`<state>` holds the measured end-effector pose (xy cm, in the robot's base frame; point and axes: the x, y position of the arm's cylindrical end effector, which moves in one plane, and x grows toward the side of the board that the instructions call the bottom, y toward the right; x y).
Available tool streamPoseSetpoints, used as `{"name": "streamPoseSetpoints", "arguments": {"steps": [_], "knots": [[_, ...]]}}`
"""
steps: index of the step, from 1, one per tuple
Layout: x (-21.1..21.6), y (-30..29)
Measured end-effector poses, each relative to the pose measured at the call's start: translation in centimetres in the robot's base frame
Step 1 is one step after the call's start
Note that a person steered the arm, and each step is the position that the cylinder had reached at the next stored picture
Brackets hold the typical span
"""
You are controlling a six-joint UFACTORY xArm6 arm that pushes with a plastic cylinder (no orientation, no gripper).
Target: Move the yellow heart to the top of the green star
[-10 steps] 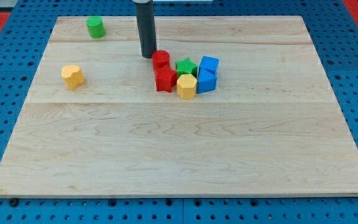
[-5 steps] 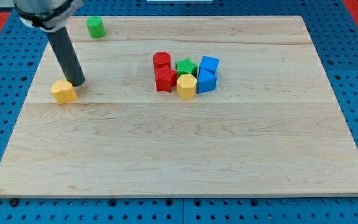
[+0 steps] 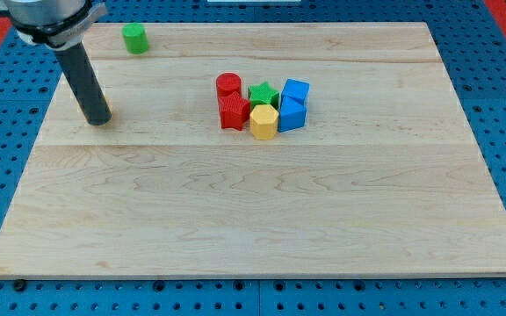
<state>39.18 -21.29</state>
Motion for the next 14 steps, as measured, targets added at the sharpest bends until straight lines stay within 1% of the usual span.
{"name": "streamPoseSetpoints", "arguments": {"steps": [1, 2, 3, 5, 7, 8, 9, 10, 11, 12, 13, 14], "knots": [[-2.4, -2.7], [-2.4, -7.5], [-2.9, -9.1], [-7.1, 0.0], [-12.7, 1.8], [-11.3, 6.1], [-8.5, 11.0], [-10.0, 15.1], [-13.6, 16.6], [-15.2, 19.8], [-13.3, 24.8], [-11.9, 27.1]]}}
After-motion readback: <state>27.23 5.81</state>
